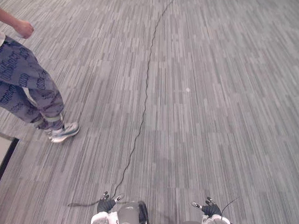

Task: Pick up cushions and gather them together orderly.

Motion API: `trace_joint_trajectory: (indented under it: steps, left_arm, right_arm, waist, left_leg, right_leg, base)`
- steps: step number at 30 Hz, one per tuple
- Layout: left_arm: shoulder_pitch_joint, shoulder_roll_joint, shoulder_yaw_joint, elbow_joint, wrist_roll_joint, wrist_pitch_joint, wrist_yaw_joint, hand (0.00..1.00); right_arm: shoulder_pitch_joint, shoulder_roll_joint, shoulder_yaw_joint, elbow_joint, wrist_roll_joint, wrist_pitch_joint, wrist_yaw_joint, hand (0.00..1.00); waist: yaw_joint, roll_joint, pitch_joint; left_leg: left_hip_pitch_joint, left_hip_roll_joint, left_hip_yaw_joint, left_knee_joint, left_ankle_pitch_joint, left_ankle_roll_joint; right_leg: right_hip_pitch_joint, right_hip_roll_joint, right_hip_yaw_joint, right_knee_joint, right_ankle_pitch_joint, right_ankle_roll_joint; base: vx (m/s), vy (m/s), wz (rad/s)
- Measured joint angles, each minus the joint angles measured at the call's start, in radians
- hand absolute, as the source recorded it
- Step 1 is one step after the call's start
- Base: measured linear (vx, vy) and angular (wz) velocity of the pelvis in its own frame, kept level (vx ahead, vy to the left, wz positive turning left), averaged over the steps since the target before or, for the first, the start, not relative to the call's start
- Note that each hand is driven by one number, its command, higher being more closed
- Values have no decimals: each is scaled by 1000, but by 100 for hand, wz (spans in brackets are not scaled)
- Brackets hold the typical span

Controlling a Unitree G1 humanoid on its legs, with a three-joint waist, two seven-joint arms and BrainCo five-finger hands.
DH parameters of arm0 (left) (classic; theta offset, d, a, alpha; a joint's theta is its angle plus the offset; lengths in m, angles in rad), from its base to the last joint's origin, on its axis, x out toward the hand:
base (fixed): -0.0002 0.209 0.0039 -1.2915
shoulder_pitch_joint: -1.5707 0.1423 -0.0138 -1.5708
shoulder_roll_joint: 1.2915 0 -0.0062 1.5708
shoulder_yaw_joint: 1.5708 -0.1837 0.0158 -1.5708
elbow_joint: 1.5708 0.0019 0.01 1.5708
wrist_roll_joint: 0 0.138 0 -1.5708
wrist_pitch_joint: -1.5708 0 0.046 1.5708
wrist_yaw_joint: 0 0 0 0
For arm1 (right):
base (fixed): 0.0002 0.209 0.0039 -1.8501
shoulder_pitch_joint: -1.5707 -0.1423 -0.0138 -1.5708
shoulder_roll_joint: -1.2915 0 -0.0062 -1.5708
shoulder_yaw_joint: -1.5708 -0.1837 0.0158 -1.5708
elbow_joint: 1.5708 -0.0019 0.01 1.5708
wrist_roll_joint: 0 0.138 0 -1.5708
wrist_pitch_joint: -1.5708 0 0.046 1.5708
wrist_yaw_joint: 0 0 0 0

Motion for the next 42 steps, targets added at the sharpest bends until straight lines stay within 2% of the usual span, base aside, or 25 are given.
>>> trace_joint_trajectory:
  steps: [1, 3, 7, 10, 11, 12, 13, 15, 16, 18, 20, 23, 25, 26, 27, 28, 31, 32, 33, 34, 35, 36, 38, 41, 42]
  left_arm:
    - [-6, 7, -11, 6, 3, 8, 1, 0]
    - [-8, -4, -16, 8, 3, 16, 1, 0]
    - [-25, -18, -36, 19, 1, 16, 1, 0]
    - [-45, -25, -44, 27, 2, 14, 1, 0]
    - [-47, -20, -45, 31, 4, 13, -1, 0]
    - [-63, -46, -42, 53, 7, 14, -2, 0]
    - [-74, -51, -40, 62, 15, 14, -9, 0]
    - [-78, -85, 17, 55, 25, 16, -16, 0]
    - [-76, -91, 29, 49, 26, 16, -15, 0]
    - [-64, -102, 58, 6, 30, 15, -16, 0]
    - [-59, -100, 67, -45, 31, 11, -17, 0]
    - [-44, -104, 68, -101, 29, 6, -18, 0]
    - [-44, -110, 67, -114, 28, -9, -18, 0]
    - [-43, -112, 65, -113, 28, -13, -18, 0]
    - [-41, -111, 63, -111, 26, -15, -18, 0]
    - [-36, -113, 62, -110, 26, -15, -18, 0]
    - [-28, -78, 66, -106, 25, -11, -19, 0]
    - [-27, -73, 65, -107, 24, -11, -19, 0]
    - [-24, -70, 63, -103, 22, -7, -19, 0]
    - [-22, -70, 59, -97, 22, -6, -19, 0]
    - [-22, -69, 32, -86, 21, -4, -18, 0]
    - [-26, -70, -1, -70, 21, -4, -19, 0]
    - [-44, -73, -17, -65, 21, -4, -19, 0]
    - [-49, -71, -13, -19, 22, -3, -19, 0]
    - [-52, -68, -17, 2, 23, -3, -19, 0]
  right_arm:
    - [-2, 1, 3, -6, 0, 0, 5, 0]
    - [-3, -8, 4, -49, 0, -6, 8, 0]
    - [-16, -16, 11, -74, 1, -24, 14, 0]
    - [-36, -28, 24, -77, 0, -26, 17, 0]
    - [-31, -36, 32, -65, 1, -25, 18, 0]
    - [-60, -63, 26, -44, -3, -24, 19, 0]
    - [-71, -72, 22, -39, -9, -20, 18, 0]
    - [-67, -61, -4, -56, -22, -12, 16, 0]
    - [-67, -61, -3, -56, -22, -10, 16, 0]
    - [-60, -38, 14, -58, -23, 1, 13, 0]
    - [-56, -30, 41, -73, -19, 2, 12, 0]
    - [-50, -4, 38, -96, -17, 1, 10, 0]
    - [-50, 3, 30, -92, -18, 1, 8, 0]
    - [-50, 0, 30, -87, -18, 0, 7, 0]
    - [-45, -4, 31, -77, -19, 0, 6, 0]
    - [-41, -3, 32, -73, -19, 1, 6, 0]
    - [-5, 34, 35, -60, -21, 0, 9, 0]
    - [2, 36, 40, -60, -23, 1, 10, 0]
    - [0, 39, 53, -66, -30, 0, 13, 0]
    - [2, 40, 63, -76, -34, -1, 15, 0]
    - [6, 41, 74, -106, -37, -11, 22, 0]
    - [14, 41, 77, -131, -37, -15, 26, 0]
    - [15, 45, 77, -149, -39, -19, 29, 0]
    - [0, 37, 76, -149, -40, -26, 34, 0]
    - [-10, 30, 74, -145, -39, -27, 34, 0]
  waist:
    - [-4, -2, 13]
    - [-13, 20, 28]
    - [-29, 38, 41]
    - [-63, 40, 44]
    - [-67, 32, 44]
    - [-61, 81, 48]
    - [-58, 96, 52]
    - [-60, 119, 72]
    - [-58, 127, 76]
    - [-43, 118, 98]
    - [-12, 89, 100]
    - [11, 78, 95]
    - [32, 73, 94]
    - [39, 75, 90]
    - [49, 79, 82]
    - [52, 73, 76]
    - [40, 14, 24]
    - [48, -1, 20]
    - [49, -7, 24]
    - [47, -3, 26]
    - [39, 3, 30]
    - [27, 19, 28]
    - [21, 16, 27]
    - [-1, 19, 31]
    - [-19, 21, 32]
  left_leg:
    - [50, -5, -1, -17, -10, 4]
    - [217, 3, -7, -138, -18, 6]
    - [380, 47, 2, -241, -16, 4]
    - [445, 82, -48, -264, -16, 4]
    - [474, 73, -79, -272, -16, -6]
    - [492, 126, -106, -250, 8, -59]
    - [464, 142, -131, -196, 52, -126]
    - [324, 173, -197, 148, 281, -158]
    - [294, 184, -207, 228, 289, -171]
    - [149, 245, -188, 573, 198, -163]
    - [35, 249, -144, 635, 130, -140]
    - [-127, 233, -71, 440, 55, -108]
    - [-167, 167, -82, 166, 68, -116]
    - [-177, 117, -126, -26, 123, -135]
    - [-187, 91, -173, -94, 226, -146]
    - [-177, 82, -177, -88, 265, -139]
    - [-179, 44, -112, -10, 184, -60]
    - [-136, 44, -66, 9, 139, -44]
    - [-58, 44, -32, -8, 102, -31]
    - [-15, 44, -21, -24, 87, -29]
    - [70, 44, 0, -60, 63, -29]
    - [148, 45, 22, -110, 46, -35]
    - [235, 57, 62, -174, 25, -52]
    - [355, 74, 127, -252, 23, -57]
    - [389, 79, 145, -283, 24, -57]
  right_leg:
    - [-53, -4, -7, 139, -2, -4]
    - [-200, 1, -119, 297, -71, -110]
    - [-339, 41, -264, 125, -147, -154]
    - [-390, 97, -274, -294, -28, -162]
    - [-373, 101, -264, -411, 125, -201]
    - [-360, 135, -288, -374, 105, -245]
    - [-359, 144, -291, -357, 71, -253]
    - [-256, 172, -292, -396, 0, -271]
    - [-225, 182, -291, -415, -5, -274]
    - [-48, 223, -260, -517, -26, -296]
    - [63, 227, -211, -584, -53, -299]
    - [191, 223, -135, -656, -78, -283]
    - [246, 189, -74, -686, -101, -260]
    - [274, 164, -29, -706, -127, -245]
    - [295, 150, 16, -720, -160, -233]
    - [306, 144, 42, -720, -174, -233]
    - [247, 80, 126, -587, -169, -210]
    - [214, 77, 145, -455, -162, -179]
    - [135, 76, 130, -242, -105, -69]
    - [91, 73, 112, -128, -78, -17]
    - [9, 62, 46, 59, -83, -18]
    - [-75, 37, -60, 147, -106, -62]
    - [-165, 28, -169, 147, -129, -101]
    - [-255, 35, -334, -38, -159, -151]
    - [-288, 54, -385, -206, -118, -185]
  base:
    - [350, 55, -2]
    - [425, 28, -17]
    - [548, -56, 7]
    - [638, -227, 55]
    - [547, -197, 24]
    - [811, -298, 13]
    - [687, -246, -12]
    - [709, -249, -10]
    - [628, -177, -17]
    - [515, -99, -32]
    - [497, -76, -56]
    - [589, 41, -74]
    - [478, 164, -92]
    - [519, 277, -116]
    - [527, 309, -118]
    - [557, 332, -93]
    - [617, 293, -62]
    - [575, 250, -92]
    - [556, 226, -96]
    - [504, 201, -95]
    - [520, 197, -73]
    - [506, 180, -61]
    - [476, 114, -53]
    - [465, 39, -58]
    - [495, -16, -21]
